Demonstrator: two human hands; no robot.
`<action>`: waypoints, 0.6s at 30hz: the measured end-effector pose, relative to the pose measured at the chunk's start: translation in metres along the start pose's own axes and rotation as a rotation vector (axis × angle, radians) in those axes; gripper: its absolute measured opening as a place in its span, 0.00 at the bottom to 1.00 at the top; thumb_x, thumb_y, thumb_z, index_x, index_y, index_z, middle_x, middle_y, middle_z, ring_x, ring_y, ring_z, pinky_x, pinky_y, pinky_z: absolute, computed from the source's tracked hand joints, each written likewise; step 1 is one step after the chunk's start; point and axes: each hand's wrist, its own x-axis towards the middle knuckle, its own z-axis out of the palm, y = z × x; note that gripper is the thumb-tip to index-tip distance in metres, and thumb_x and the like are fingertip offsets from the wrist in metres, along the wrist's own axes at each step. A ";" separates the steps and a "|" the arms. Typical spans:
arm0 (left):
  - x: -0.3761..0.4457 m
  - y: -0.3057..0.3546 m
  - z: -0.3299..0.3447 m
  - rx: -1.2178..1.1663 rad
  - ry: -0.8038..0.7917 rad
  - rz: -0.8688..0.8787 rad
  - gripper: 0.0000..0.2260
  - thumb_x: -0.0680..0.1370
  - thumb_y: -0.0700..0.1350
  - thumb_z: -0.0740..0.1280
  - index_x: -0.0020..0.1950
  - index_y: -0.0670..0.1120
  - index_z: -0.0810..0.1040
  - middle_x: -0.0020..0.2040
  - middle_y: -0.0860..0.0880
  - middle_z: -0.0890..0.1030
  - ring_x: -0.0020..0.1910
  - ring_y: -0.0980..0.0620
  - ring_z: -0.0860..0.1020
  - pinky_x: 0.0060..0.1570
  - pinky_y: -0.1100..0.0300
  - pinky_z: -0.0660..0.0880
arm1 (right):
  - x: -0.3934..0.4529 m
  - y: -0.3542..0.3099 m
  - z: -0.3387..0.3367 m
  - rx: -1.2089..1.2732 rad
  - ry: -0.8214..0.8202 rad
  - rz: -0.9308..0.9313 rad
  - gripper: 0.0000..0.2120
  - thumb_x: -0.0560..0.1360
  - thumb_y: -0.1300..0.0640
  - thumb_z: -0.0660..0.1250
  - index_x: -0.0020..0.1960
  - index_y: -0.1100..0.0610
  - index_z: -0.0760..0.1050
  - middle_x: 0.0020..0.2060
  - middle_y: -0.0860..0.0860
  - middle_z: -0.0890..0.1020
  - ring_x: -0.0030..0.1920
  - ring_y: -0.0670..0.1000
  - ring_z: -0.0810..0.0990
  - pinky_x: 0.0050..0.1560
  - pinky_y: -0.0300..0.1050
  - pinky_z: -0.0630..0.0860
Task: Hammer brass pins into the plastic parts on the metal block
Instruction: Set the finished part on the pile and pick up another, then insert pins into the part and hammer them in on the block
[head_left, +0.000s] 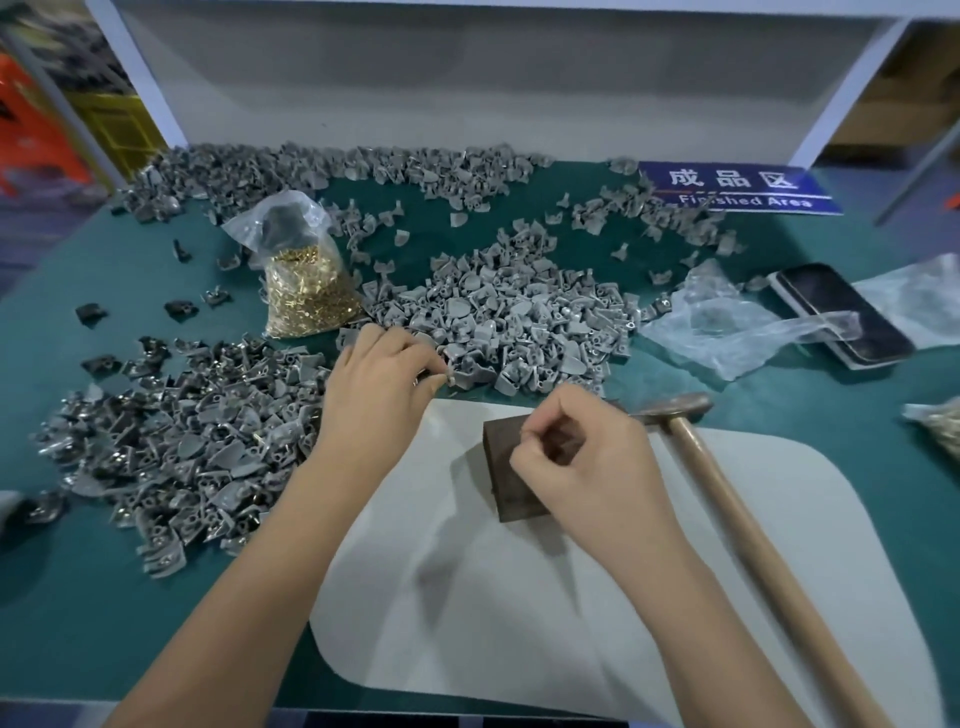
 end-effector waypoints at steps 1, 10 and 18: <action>-0.005 0.005 -0.004 -0.106 0.018 0.001 0.01 0.80 0.48 0.70 0.50 0.53 0.81 0.50 0.56 0.79 0.54 0.53 0.72 0.53 0.57 0.71 | 0.000 0.004 -0.003 0.036 0.022 0.011 0.08 0.69 0.64 0.72 0.38 0.53 0.76 0.33 0.47 0.80 0.35 0.47 0.78 0.36 0.35 0.70; -0.015 0.071 0.003 -1.272 -0.218 -0.146 0.14 0.85 0.43 0.61 0.69 0.54 0.74 0.50 0.52 0.80 0.50 0.54 0.79 0.58 0.56 0.78 | 0.005 0.020 -0.015 0.486 0.112 0.085 0.09 0.76 0.62 0.69 0.50 0.51 0.85 0.34 0.50 0.81 0.30 0.49 0.79 0.33 0.38 0.76; 0.024 0.072 0.019 -1.324 -0.134 -0.155 0.07 0.83 0.46 0.66 0.59 0.51 0.83 0.47 0.50 0.86 0.47 0.53 0.83 0.49 0.63 0.79 | 0.057 0.017 -0.022 0.567 0.163 0.077 0.09 0.77 0.63 0.73 0.47 0.49 0.85 0.38 0.50 0.86 0.34 0.46 0.81 0.30 0.39 0.78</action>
